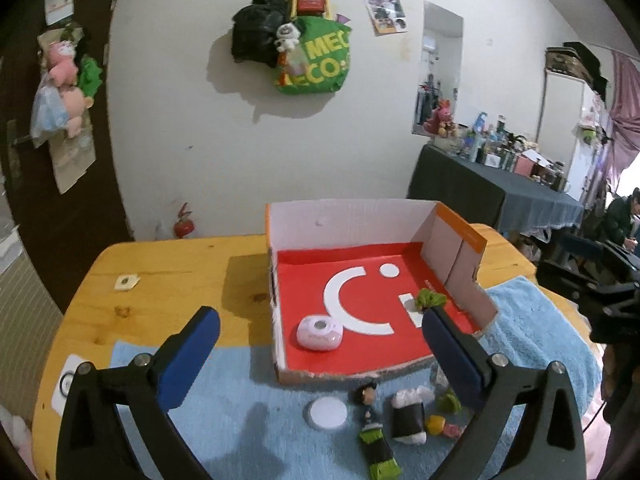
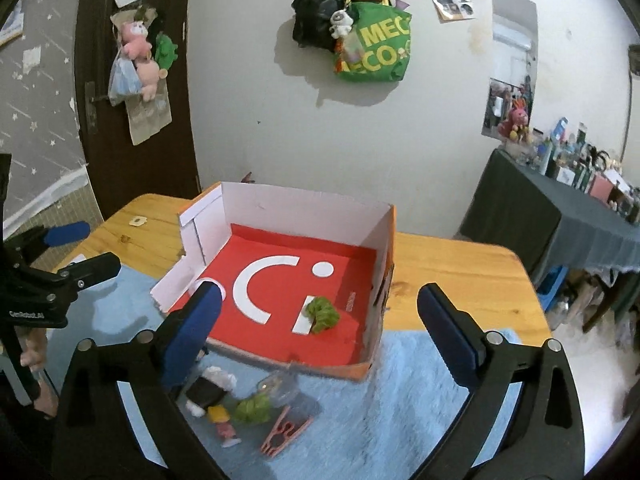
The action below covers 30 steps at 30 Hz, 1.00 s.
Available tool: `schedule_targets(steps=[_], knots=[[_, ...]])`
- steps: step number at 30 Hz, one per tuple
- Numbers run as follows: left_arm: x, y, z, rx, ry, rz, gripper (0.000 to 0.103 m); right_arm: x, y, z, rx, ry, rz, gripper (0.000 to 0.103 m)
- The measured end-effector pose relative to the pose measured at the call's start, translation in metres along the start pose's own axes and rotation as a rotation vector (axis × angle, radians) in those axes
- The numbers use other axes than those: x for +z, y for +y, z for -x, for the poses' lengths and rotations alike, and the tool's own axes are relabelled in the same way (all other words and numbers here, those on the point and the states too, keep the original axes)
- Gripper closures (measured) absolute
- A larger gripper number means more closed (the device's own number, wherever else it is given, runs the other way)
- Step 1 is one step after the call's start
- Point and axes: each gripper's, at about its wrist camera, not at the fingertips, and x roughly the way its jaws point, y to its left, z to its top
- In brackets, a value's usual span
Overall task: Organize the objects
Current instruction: 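Lift both tools out of the box and back over the towel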
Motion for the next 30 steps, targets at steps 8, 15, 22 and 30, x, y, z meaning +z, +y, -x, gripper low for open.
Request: schedule_targets(steps=[8,15,22,30], knots=[[-0.036,-0.004,0.015,0.047,-0.041,0.036,0.000,-0.038,0.007,0.018,-0.045,-0.036,-0.021,0.002],[-0.075,-0.014,0.020,0.106,-0.088,0.027,0.000,-0.073,0.012,0.024,-0.071,-0.072,-0.040,0.002],[-0.104,-0.021,0.020,0.097,-0.075,0.034,0.000,-0.102,0.020,0.023,-0.083,-0.064,-0.044,0.001],[-0.136,-0.029,0.021,0.127,-0.052,0.024,0.000,-0.135,0.029,0.015,-0.080,-0.017,-0.075,0.001]])
